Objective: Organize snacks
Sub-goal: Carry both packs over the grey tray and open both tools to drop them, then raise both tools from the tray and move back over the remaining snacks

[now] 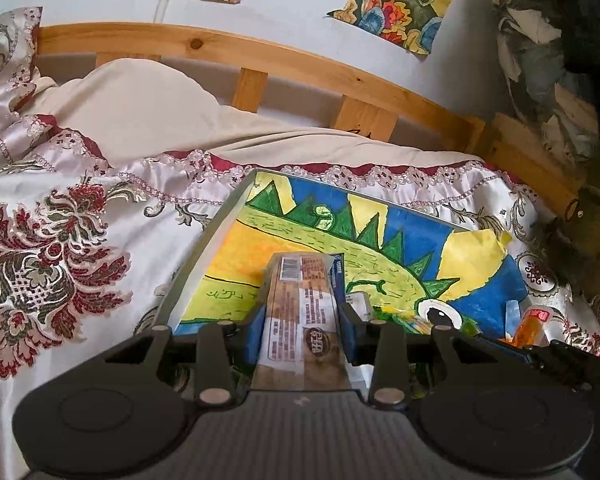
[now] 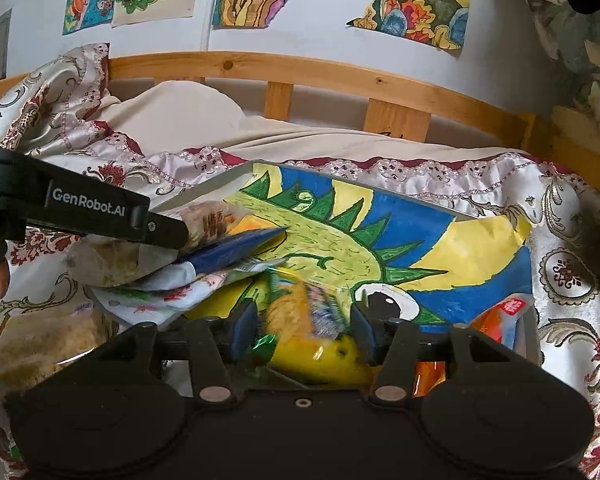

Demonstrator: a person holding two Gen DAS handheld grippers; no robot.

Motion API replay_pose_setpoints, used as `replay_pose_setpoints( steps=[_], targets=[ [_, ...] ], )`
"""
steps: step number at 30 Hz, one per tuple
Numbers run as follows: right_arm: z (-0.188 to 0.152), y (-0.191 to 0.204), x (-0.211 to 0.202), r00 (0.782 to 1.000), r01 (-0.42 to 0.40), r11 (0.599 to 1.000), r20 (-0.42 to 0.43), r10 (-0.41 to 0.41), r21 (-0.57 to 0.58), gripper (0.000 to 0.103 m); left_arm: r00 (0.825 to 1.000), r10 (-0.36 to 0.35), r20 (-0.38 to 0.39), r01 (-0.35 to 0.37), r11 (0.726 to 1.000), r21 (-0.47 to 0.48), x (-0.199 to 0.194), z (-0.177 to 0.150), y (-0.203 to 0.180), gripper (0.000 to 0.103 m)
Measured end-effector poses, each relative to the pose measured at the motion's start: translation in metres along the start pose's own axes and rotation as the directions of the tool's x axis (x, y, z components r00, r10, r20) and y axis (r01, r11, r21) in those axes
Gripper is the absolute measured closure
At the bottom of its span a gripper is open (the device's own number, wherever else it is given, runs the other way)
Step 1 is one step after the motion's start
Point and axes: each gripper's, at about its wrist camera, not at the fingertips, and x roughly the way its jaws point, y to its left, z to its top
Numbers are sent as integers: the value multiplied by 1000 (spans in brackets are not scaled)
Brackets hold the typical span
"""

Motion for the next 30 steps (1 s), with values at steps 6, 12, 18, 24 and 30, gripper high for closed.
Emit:
replay_pose_setpoints(
  steps=[6, 12, 18, 24, 30],
  targets=[
    [2, -1, -12, 999, -27, 1000, 26, 27, 8, 34, 1000, 6, 27, -6, 1000, 2, -17, 6, -3, 48],
    [10, -4, -40, 993, -37, 999, 112, 36, 9, 21, 995, 24, 94, -26, 999, 22, -50, 12, -12, 35],
    [17, -18, -82, 975, -16, 998, 220, 4, 54, 7, 979, 33, 201, -40, 999, 29, -95, 15, -25, 17],
    [18, -31, -126, 955, -40, 993, 297, 5, 109, 1, 946, 54, 319, -71, 997, 41, -143, 8, -36, 1],
    [14, -35, -170, 928, -56, 990, 373, 4, 130, 1, 923, 77, 378, -88, 996, 14, -181, -5, -41, 1]
  ],
)
